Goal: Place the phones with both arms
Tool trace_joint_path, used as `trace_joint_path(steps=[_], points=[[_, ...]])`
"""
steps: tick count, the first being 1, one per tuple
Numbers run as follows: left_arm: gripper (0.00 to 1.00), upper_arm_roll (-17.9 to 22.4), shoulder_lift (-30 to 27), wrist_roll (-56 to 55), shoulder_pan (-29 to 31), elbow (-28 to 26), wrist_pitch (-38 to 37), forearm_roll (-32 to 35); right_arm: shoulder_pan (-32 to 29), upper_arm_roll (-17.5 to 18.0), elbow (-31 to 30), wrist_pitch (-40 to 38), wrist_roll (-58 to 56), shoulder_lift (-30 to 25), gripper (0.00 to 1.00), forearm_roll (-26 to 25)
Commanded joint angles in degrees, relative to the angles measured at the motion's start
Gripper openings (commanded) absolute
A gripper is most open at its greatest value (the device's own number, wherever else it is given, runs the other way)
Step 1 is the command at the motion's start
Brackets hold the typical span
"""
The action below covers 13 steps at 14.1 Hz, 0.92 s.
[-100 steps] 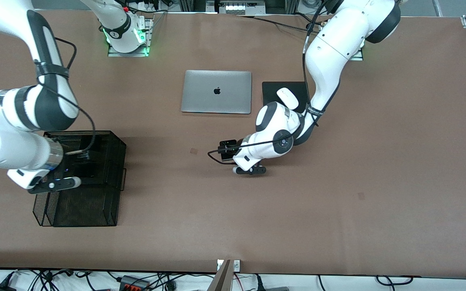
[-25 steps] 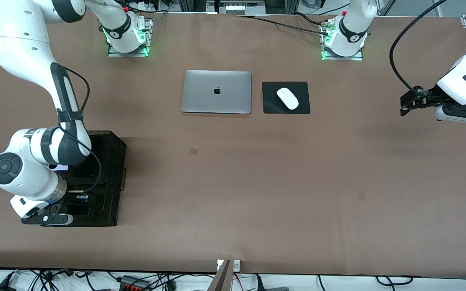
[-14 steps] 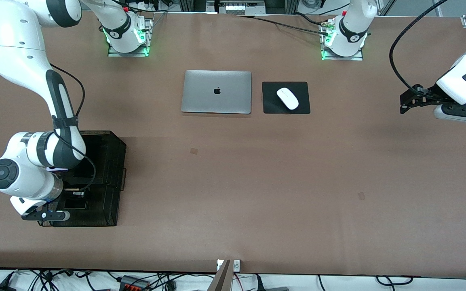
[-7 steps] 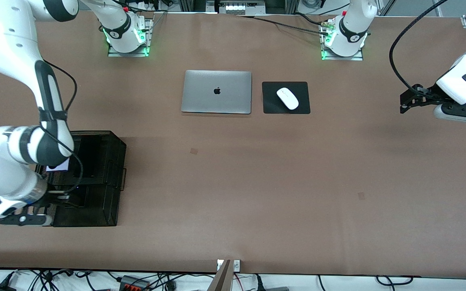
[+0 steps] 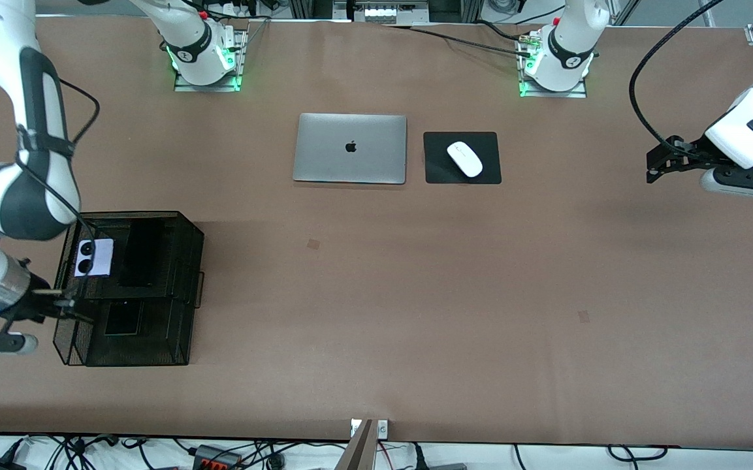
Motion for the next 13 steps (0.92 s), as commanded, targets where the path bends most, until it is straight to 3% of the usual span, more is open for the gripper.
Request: trace_joint_path(steps=[1, 9, 13], points=[[1.00, -0.1, 0.3, -0.3, -0.1, 1.3, -1.3, 0.4, -0.1, 0.6, -7.8, -5.4, -0.6, -8.5, 1.00, 0.9], [1.00, -0.1, 0.3, 0.1, -0.1, 1.3, -1.3, 0.4, 0.2, 0.7, -28.3, -14.1, 0.3, -31.4, 1.00, 1.1], [1.00, 0.0, 0.3, 0.4, 0.1, 1.3, -1.3, 0.4, 0.3, 0.8, -29.5, -18.7, 0.4, -35.8, 1.00, 1.1]])
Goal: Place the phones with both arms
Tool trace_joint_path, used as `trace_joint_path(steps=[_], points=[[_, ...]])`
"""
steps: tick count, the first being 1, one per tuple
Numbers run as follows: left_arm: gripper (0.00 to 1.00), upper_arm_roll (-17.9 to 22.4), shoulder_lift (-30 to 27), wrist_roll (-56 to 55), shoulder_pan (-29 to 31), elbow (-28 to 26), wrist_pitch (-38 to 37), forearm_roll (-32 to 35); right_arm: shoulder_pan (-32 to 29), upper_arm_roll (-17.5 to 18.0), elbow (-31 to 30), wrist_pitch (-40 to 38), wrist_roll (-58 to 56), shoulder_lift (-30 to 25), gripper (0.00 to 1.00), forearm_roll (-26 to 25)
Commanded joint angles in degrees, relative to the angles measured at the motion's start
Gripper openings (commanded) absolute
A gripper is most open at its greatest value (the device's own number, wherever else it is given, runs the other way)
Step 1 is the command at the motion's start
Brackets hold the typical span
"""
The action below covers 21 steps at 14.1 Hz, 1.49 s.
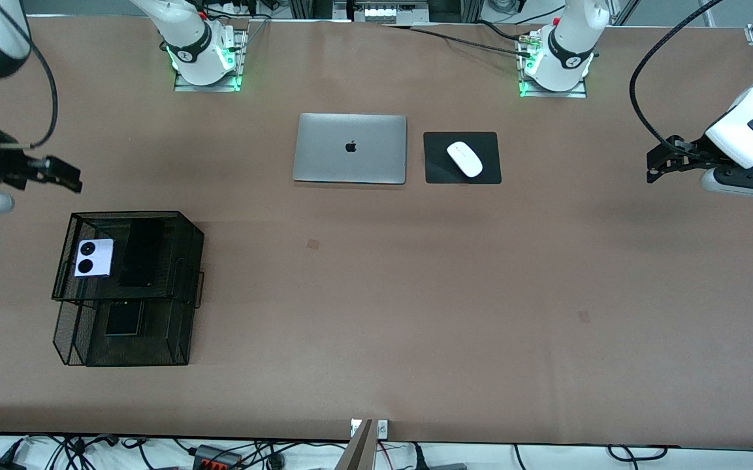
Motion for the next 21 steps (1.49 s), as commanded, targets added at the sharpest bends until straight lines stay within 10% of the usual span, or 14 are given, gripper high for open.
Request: trace_joint_path(steps=[1, 21], points=[[1.00, 0.0, 0.3, 0.4, 0.2, 1.3, -1.2, 0.4, -0.2, 0.2, -1.3, -2.1, 0.1, -2.6, 1.00, 0.9], [1.00, 0.0, 0.5, 0.4, 0.0, 1.4, -1.2, 0.4, -0.4, -0.2, -9.9, 1.6, -0.9, -9.4, 1.00, 5.7]])
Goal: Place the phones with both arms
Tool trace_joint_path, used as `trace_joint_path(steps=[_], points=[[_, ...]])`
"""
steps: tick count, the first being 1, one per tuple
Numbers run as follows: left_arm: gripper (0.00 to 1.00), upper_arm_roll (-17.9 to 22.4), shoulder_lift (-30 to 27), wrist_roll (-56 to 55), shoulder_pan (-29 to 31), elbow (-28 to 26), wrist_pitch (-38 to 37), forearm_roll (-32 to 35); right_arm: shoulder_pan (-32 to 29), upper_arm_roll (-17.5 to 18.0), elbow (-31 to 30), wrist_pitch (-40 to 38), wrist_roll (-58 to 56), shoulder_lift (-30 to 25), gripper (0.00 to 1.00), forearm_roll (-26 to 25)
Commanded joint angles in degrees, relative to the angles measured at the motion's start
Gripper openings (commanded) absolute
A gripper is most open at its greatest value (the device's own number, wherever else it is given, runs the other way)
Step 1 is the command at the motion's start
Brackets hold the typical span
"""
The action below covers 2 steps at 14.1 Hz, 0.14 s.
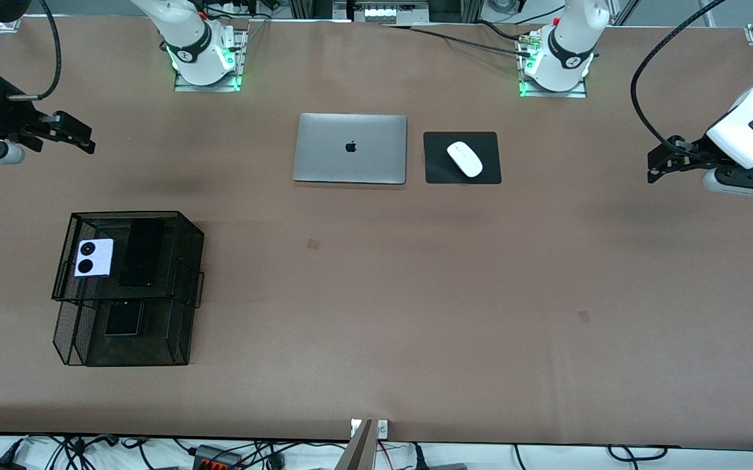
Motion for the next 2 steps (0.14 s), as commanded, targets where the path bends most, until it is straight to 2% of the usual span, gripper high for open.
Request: trace_joint_path(steps=[1, 2], points=[[1.00, -0.1, 0.4, 0.4, -0.1, 1.4, -1.2, 0.4, -0.3, 0.0, -0.1, 0.1, -0.7, -0.6, 1.00, 1.2], [1.00, -0.1, 0.4, 0.4, -0.2, 1.4, -1.2, 0.3, -0.3, -0.1, -0.1, 0.2, -0.7, -0.6, 1.00, 1.1]])
